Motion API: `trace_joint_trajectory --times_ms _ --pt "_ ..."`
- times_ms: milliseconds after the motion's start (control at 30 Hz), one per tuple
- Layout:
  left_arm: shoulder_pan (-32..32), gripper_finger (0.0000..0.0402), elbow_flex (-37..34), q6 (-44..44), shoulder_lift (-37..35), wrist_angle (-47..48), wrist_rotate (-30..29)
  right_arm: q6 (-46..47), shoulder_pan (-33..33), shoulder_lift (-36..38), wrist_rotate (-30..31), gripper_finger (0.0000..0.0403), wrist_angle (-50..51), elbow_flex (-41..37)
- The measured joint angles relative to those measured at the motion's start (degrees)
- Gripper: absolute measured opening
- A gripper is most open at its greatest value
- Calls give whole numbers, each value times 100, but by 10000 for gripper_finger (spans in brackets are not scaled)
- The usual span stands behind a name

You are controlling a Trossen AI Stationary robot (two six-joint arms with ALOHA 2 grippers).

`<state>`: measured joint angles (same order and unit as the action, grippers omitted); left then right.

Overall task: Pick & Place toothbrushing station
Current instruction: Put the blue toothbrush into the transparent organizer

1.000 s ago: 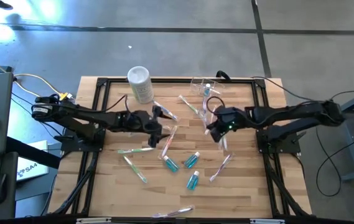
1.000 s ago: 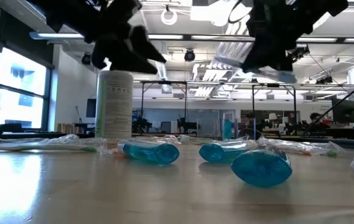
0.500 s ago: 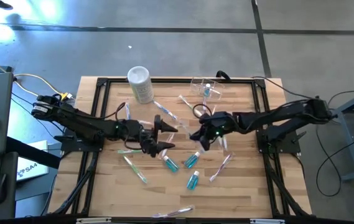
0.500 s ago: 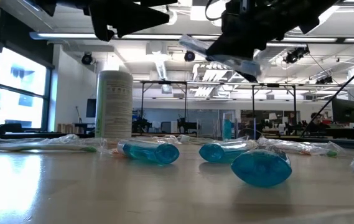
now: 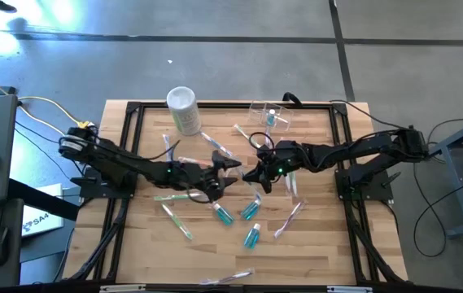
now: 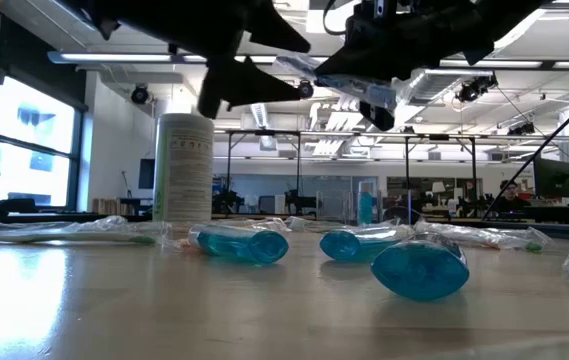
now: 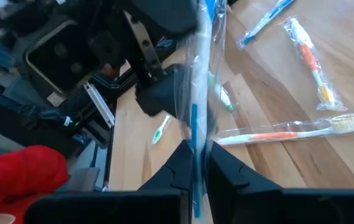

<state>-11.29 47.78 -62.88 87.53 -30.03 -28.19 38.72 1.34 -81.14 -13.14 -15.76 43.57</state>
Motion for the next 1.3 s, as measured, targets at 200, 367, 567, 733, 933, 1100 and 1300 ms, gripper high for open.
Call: trace_joint_trajectory --times_ms 200,367,567,733,933,1100,1300 --pt "0 363 328 -138 388 20 -504 -25 -5 0 -38 13 19 0" --pt "4 320 407 -111 437 14 -1027 -98 -4 0 -32 13 226 0" --pt "-2 229 405 12 439 18 -1009 -107 -4 0 82 13 225 0" --pt "0 154 405 12 439 61 -994 -105 -4 0 100 13 236 0" --pt "-35 64 386 -210 441 366 -1062 -48 -4 0 73 13 294 0" --pt "-115 23 381 -477 443 744 -1077 -79 -7 0 77 30 307 -6" --pt "-232 12 399 -168 443 798 -1100 -283 53 2 250 96 200 2"
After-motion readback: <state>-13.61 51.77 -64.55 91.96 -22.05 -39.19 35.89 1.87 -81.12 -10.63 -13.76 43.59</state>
